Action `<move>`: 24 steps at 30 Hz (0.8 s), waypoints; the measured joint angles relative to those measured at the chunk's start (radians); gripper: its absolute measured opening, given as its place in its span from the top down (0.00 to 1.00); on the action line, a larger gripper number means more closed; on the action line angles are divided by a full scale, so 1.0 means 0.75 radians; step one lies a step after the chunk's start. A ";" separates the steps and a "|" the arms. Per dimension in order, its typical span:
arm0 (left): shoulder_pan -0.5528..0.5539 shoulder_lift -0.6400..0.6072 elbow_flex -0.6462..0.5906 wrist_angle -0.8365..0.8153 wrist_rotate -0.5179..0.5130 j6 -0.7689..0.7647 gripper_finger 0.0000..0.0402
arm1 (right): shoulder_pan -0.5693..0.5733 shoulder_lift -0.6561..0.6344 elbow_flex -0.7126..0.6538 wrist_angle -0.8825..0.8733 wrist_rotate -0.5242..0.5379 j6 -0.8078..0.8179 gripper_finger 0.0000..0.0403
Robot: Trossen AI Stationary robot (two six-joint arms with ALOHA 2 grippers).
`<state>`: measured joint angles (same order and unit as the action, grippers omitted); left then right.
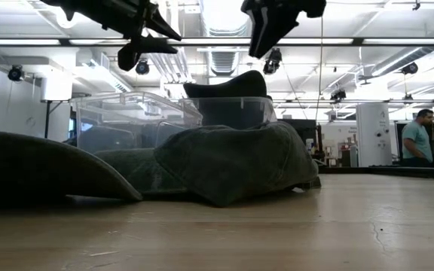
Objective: Pick & Place hat
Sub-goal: Put the bottom blue cap into the right transparent bin
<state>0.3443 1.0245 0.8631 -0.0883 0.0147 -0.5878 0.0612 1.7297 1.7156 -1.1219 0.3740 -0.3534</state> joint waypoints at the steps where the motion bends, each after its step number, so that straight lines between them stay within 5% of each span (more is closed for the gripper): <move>1: 0.000 0.000 0.000 -0.001 0.000 0.008 0.67 | -0.001 0.011 0.014 -0.001 0.000 -0.021 0.66; 16: 0.000 0.000 -0.001 -0.007 0.003 0.052 0.67 | -0.013 0.113 -0.022 0.039 0.131 -0.217 0.57; 24: 0.000 0.000 -0.001 -0.035 0.004 0.049 0.67 | -0.045 0.108 -0.024 0.183 0.125 -0.076 0.80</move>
<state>0.3443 1.0245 0.8623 -0.1147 0.0174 -0.5510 0.0276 1.8111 1.6978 -0.9845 0.4679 -0.4101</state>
